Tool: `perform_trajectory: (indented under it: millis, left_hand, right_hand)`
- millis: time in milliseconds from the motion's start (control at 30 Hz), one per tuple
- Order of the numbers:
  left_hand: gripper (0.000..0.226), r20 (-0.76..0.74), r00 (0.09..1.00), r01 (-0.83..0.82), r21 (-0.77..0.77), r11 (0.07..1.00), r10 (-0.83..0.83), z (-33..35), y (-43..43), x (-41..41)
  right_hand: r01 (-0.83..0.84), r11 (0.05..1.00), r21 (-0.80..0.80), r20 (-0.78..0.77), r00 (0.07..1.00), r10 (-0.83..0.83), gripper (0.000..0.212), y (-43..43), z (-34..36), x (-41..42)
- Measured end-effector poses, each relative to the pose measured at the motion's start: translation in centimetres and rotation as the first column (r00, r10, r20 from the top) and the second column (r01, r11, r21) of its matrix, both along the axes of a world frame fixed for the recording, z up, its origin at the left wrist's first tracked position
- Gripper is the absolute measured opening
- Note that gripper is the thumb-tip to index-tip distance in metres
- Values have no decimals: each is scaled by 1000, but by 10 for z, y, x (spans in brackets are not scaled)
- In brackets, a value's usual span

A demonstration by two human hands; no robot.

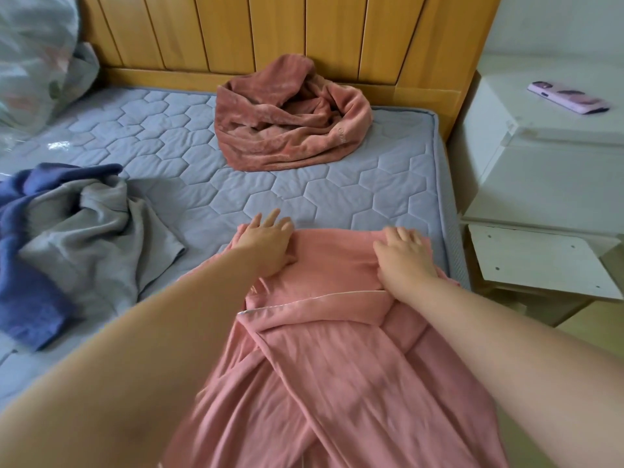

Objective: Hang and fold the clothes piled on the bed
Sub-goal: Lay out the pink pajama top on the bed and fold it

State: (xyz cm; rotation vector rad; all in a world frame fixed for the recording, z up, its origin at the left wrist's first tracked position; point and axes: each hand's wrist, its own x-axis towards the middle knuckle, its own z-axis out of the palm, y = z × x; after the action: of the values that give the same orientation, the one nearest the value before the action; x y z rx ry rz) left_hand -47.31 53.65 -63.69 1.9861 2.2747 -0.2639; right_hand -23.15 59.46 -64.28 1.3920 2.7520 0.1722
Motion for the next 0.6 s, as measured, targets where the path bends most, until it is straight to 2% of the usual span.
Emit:
perform_trajectory:
  millis: [67,100,167,233,333,367,500,600]
  left_hand:
    - [87,150,986,-58,-107,993,74,0,9,-10]
    - [94,155,985,-56,-145,988,78,2,12,-13]
    - [84,46,998,-32,-203,979,42,12,18,-16]
    - [57,-90,996,4,-272,962,-30,25,22,-17]
    - [30,-181,981,12,-281,960,-65,42,20,-13]
    - [24,-211,976,-7,-248,969,-47,47,17,-10]
    - [27,-296,952,-86,-28,996,74,70,6,-1]
    - [30,-260,948,-137,188,973,184,98,4,-5]
  right_hand:
    - [21,992,-123,3,1000,-21,66,14,4,2]
    - [50,976,-210,22,999,-46,81,19,6,2]
    - [113,940,-321,58,993,-100,94,27,7,2]
    - [164,936,-310,50,986,-156,83,27,10,3]
    - [144,979,-145,43,989,-139,29,18,16,2]
    - [128,987,-95,28,992,-126,20,14,20,2]
    - [132,990,59,-47,991,-129,22,6,48,1]
    - [155,970,187,-189,975,-119,20,12,87,-7]
